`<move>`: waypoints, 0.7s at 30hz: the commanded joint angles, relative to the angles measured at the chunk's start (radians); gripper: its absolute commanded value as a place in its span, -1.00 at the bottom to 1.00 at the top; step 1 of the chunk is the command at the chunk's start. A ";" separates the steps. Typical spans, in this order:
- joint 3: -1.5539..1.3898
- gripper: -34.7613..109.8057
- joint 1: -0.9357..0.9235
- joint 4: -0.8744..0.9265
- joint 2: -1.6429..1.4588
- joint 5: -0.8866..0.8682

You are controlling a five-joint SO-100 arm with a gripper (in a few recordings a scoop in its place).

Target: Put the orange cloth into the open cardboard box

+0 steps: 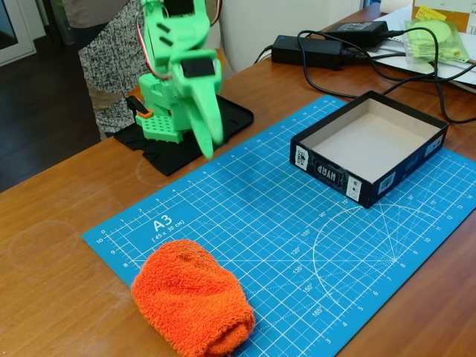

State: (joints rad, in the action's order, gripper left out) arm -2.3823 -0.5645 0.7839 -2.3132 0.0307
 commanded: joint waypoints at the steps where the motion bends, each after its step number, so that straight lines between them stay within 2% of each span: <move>1: 0.256 -0.03 -0.101 0.008 0.414 0.015; 5: 0.554 -0.02 -0.170 0.135 0.753 0.040; 12: 0.669 -0.01 -0.130 0.104 0.937 -0.005; 16: 0.841 -0.02 -0.121 0.149 1.098 -0.012; 18: 0.933 -0.17 -0.115 0.184 1.195 -0.012; 20: 1.014 -0.51 -0.115 0.239 1.249 -0.028; 21: 1.037 -0.52 -0.118 0.264 1.253 -0.028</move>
State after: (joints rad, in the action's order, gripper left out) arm -1.4067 -0.6780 0.9833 -1.1060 0.0092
